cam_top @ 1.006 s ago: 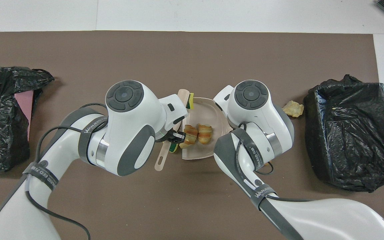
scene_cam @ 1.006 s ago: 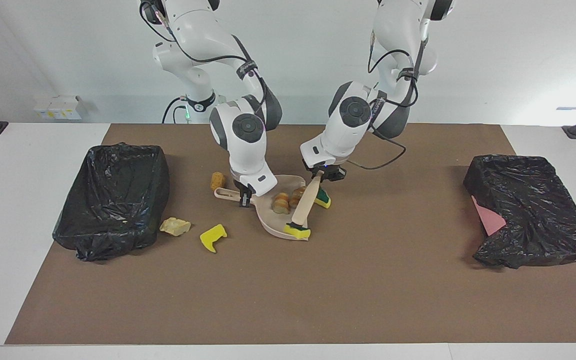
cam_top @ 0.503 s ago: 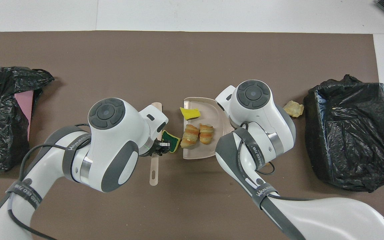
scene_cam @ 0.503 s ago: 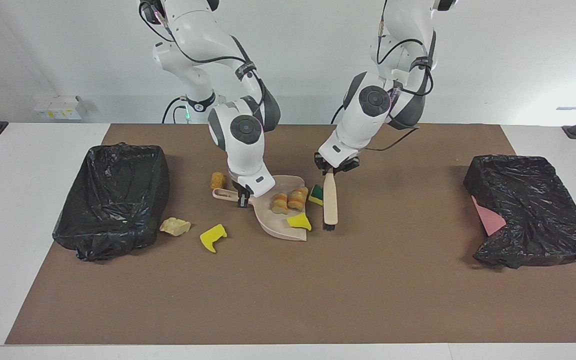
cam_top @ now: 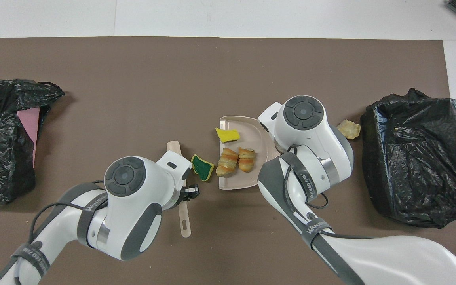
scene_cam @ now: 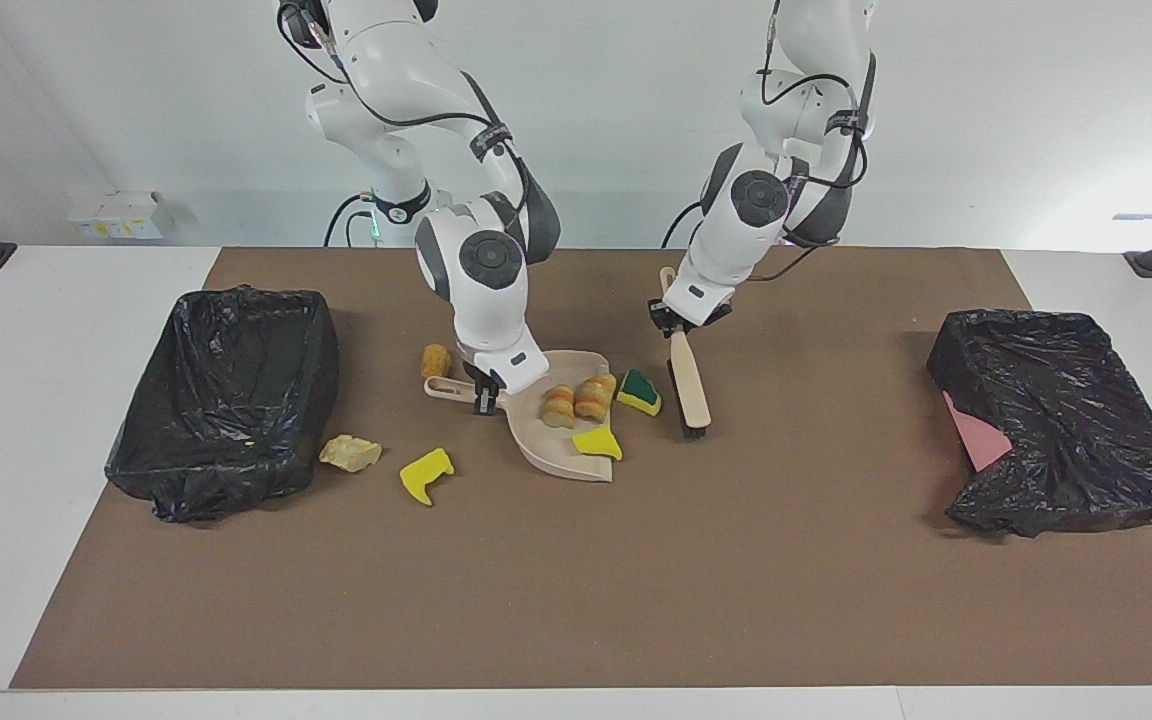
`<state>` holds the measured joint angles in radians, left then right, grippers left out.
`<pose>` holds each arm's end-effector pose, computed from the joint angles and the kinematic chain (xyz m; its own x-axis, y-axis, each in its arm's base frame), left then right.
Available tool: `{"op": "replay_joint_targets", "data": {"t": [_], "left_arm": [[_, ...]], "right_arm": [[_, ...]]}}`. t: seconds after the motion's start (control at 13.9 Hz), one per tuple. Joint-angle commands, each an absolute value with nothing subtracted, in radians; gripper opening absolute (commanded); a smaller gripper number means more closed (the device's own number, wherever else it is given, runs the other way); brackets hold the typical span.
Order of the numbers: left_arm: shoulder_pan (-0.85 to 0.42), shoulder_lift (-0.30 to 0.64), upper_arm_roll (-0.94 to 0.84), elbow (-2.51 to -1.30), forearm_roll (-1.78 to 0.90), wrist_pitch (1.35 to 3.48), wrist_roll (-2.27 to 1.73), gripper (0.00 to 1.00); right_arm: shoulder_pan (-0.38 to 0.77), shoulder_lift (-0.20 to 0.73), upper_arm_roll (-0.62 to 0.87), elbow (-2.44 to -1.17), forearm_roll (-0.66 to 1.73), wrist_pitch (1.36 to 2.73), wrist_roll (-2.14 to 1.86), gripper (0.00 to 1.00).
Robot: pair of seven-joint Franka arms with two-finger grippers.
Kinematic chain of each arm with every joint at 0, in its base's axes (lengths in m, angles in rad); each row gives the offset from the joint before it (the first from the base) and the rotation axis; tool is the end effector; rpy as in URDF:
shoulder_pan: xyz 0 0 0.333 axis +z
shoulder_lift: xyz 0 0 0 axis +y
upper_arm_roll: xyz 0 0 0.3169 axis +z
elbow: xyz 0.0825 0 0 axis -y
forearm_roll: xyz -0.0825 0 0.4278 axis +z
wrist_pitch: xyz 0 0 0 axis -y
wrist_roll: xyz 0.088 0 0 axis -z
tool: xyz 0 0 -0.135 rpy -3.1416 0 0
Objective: Sweep and dump trash in bin
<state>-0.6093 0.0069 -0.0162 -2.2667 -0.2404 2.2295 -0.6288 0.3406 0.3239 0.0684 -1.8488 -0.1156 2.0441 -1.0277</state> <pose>0.4364 -0.3307 0.2982 0.9776 0.1440 -0.1534 0.1621 -0.9803 0.1132 0.5994 0.2483 0.2885 0.0715 0.9890 -0.1295 0.9941 -0.0814 -0.0724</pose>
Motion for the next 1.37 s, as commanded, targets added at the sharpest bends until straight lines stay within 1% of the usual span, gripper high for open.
{"op": "replay_joint_targets", "data": {"t": [0.0, 0.14, 0.29, 0.5, 0.72, 0.86, 1.08, 1.29], "left_arm": [[-0.691, 0.011, -0.011, -2.278, -0.268, 2.324, -0.658, 0.00], [-0.750, 0.020, -0.011, -2.267, -0.325, 2.391, -0.647, 0.00], [-0.796, 0.041, -0.011, -2.232, -0.330, 2.451, -0.644, 0.00], [-0.841, 0.071, -0.011, -2.165, -0.330, 2.448, -0.670, 0.00], [-0.830, 0.064, -0.008, -2.177, -0.330, 2.427, -0.652, 0.00], [-0.818, 0.057, -0.003, -2.186, -0.328, 2.363, -0.652, 0.00], [-0.805, 0.035, -0.002, -2.250, -0.318, 2.330, -0.652, 0.00], [-0.801, 0.040, -0.002, -2.266, -0.314, 2.301, -0.652, 0.00]], "right_arm": [[0.327, 0.293, 0.075, -1.893, -0.130, 2.046, -1.012, 0.00], [0.325, 0.293, 0.075, -1.893, -0.130, 2.046, -1.012, 0.00], [0.325, 0.293, 0.075, -1.894, -0.130, 2.045, -1.012, 0.00], [0.325, 0.288, 0.074, -1.902, -0.130, 2.045, -1.012, 0.00], [0.322, 0.288, 0.074, -1.902, -0.130, 2.046, -1.012, 0.00], [0.319, 0.288, 0.075, -1.901, -0.130, 2.048, -1.012, 0.00], [0.316, 0.288, 0.074, -1.902, -0.132, 2.048, -1.014, 0.00], [0.314, 0.290, 0.075, -1.902, -0.130, 2.048, -1.014, 0.00]]}}
